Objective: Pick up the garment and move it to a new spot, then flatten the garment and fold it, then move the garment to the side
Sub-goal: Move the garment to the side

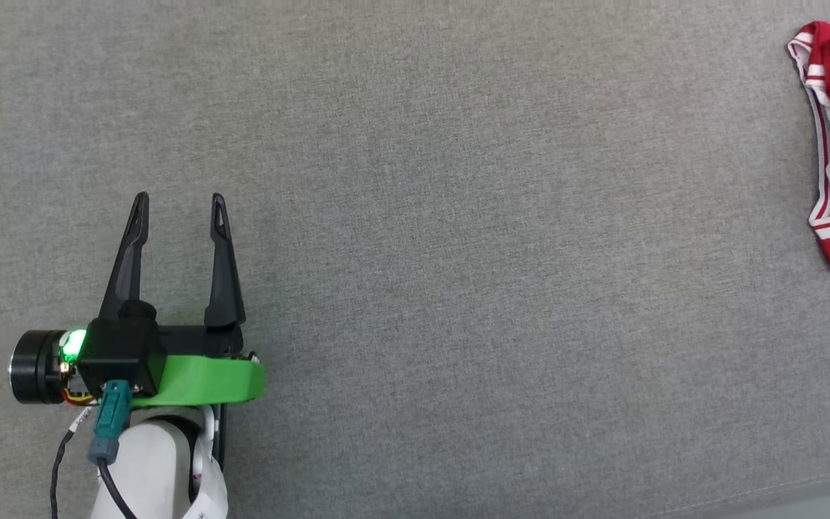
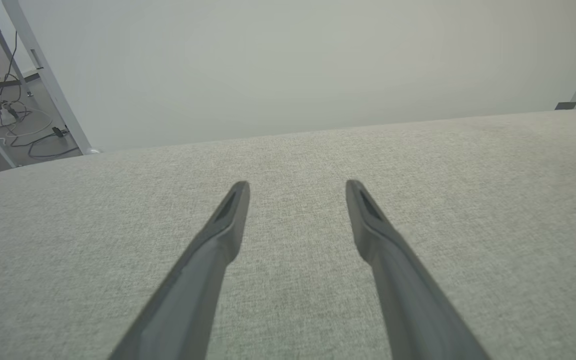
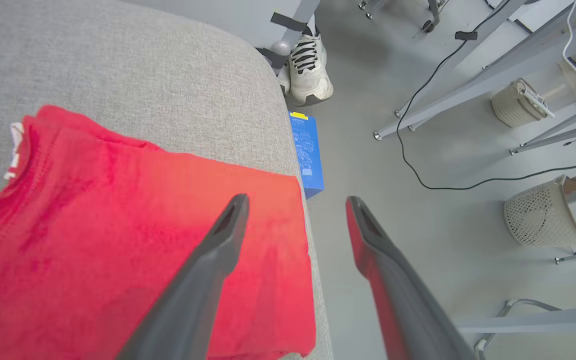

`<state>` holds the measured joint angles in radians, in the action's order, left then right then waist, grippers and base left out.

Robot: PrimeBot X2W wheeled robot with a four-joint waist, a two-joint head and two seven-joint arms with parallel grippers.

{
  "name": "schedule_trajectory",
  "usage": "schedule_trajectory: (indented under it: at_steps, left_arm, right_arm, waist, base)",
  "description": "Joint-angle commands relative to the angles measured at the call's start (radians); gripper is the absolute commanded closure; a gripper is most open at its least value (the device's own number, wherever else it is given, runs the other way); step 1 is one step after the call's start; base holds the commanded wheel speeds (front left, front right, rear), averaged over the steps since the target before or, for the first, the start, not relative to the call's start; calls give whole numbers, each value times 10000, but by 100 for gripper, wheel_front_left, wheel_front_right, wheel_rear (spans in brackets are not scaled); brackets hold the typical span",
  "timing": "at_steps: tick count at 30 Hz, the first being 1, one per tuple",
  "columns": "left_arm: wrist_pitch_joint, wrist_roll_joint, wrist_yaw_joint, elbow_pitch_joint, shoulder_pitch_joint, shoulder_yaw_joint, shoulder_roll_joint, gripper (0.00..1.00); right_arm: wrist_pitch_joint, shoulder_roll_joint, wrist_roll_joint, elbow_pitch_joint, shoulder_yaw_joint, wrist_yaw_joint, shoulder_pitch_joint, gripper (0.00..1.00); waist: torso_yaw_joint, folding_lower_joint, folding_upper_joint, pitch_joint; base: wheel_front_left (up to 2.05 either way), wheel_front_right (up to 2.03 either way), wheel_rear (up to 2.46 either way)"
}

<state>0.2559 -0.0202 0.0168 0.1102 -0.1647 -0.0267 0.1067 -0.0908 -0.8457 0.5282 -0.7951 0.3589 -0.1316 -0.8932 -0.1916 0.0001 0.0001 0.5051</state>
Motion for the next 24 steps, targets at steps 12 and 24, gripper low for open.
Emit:
schedule_trajectory:
  at_steps: [12, 24]
  left_arm:
    - [59, -312, 67, -695, 1069, -45, -249, 0]
    - [59, -471, 23, -1129, 1530, -102, -413, 0]
  right_arm:
    - [3473, 1194, -1263, 1288, -1251, 9, 688, 0]
    - [3523, 4265, -3257, 6446, -3880, 9, 4257, 0]
  waist:
    - [842, -1, -1, -2475]
    - [1595, -1, -1, -3629]
  base:
    - [0, 0, 0]
    - [0, 0, 0]
